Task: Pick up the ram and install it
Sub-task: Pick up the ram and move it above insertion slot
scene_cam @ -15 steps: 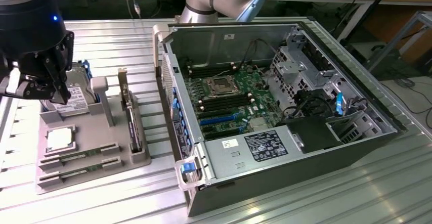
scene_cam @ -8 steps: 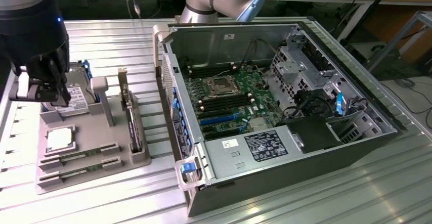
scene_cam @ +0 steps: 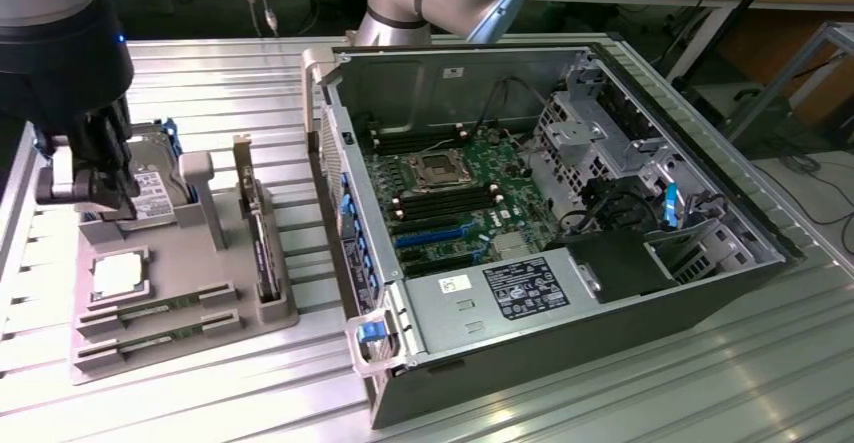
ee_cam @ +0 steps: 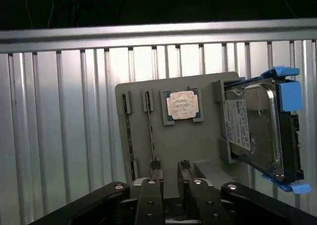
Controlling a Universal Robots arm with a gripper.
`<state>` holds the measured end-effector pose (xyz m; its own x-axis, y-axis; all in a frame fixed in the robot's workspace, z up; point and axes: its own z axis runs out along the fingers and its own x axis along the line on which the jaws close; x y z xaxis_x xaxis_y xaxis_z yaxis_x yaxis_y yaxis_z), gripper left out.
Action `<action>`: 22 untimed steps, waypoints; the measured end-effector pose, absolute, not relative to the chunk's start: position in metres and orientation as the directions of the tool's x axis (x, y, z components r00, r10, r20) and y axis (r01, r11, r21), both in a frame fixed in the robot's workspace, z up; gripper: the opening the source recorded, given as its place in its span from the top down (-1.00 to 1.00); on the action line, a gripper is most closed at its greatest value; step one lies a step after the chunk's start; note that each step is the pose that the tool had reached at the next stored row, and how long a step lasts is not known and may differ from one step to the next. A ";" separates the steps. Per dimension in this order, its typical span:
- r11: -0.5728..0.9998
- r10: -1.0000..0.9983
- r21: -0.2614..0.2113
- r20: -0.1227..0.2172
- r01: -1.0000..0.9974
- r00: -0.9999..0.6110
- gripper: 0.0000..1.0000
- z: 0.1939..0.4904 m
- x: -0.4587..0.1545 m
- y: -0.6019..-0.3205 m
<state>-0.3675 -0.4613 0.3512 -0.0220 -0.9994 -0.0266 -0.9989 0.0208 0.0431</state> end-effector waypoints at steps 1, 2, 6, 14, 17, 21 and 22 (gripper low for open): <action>-0.018 -0.999 0.043 -0.028 -0.999 0.017 0.29 0.350 -0.367 -0.461; -0.055 -0.998 0.043 -0.029 -0.998 0.054 0.29 0.349 -0.368 -0.461; -0.106 -0.994 0.043 -0.032 -0.993 0.104 0.29 0.345 -0.367 -0.462; -0.114 -0.993 0.042 -0.042 -0.993 0.112 0.29 0.324 -0.368 -0.489; -0.114 -0.993 0.042 -0.042 -0.993 0.112 0.29 0.315 -0.367 -0.489; -0.114 -0.993 0.042 -0.042 -0.993 0.112 0.29 0.303 -0.368 -0.492; -0.114 -0.993 0.042 -0.042 -0.993 0.112 0.29 0.300 -0.368 -0.495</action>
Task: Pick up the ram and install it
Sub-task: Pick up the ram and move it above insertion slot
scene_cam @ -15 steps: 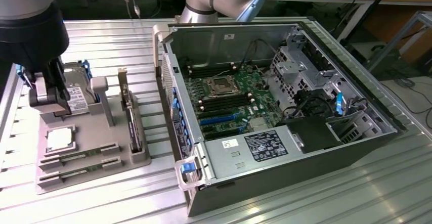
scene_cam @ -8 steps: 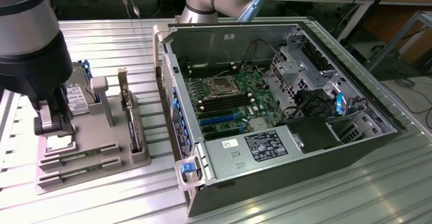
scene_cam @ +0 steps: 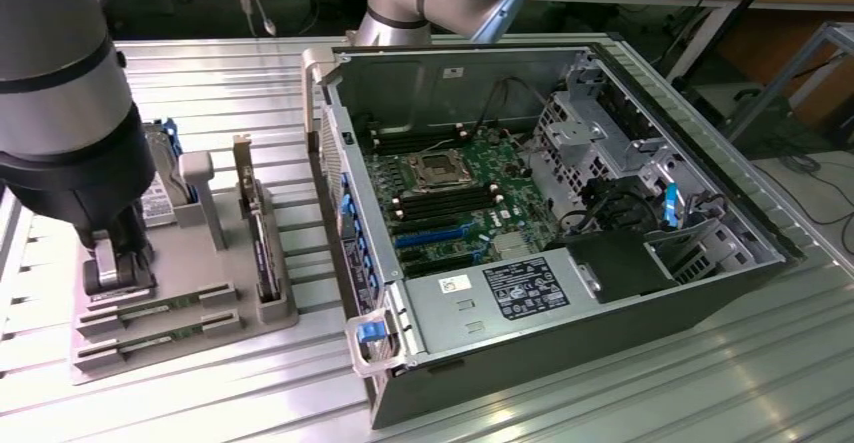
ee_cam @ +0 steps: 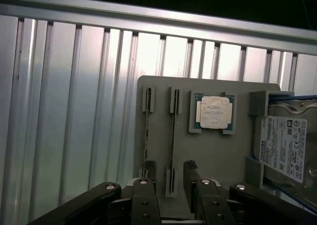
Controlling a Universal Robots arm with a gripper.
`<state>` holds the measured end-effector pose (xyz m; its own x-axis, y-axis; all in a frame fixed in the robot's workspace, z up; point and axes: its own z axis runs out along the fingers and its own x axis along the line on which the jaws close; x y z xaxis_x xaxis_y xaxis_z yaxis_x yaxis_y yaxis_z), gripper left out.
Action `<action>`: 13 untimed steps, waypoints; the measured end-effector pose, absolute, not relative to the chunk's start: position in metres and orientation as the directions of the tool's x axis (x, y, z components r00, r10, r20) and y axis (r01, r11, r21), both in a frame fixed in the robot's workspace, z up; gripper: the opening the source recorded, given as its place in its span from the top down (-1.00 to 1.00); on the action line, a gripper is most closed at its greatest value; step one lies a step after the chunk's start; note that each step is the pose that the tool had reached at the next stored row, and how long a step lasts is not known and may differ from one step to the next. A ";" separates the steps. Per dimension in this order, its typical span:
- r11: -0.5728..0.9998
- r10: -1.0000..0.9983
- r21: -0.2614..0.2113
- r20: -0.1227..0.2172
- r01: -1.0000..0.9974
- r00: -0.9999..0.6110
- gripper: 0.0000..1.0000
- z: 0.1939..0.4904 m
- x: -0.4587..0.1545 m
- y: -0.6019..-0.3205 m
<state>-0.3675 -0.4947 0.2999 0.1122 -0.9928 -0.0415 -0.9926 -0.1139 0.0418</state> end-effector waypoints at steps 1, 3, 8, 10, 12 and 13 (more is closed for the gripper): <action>-0.114 -0.993 0.042 -0.042 -0.993 0.112 0.29 0.297 -0.367 -0.498; -0.114 -0.993 0.042 -0.042 -0.993 0.112 0.29 0.294 -0.367 -0.502; -0.114 -0.993 0.042 -0.042 -0.993 0.112 0.29 0.277 -0.367 -0.518; -0.114 -0.993 0.042 -0.042 -0.993 0.112 0.29 0.270 -0.367 -0.524; -0.114 -0.993 0.041 -0.042 -0.993 0.112 0.29 0.266 -0.367 -0.525; -0.114 -0.993 0.042 -0.042 -0.993 0.112 0.29 0.264 -0.368 -0.525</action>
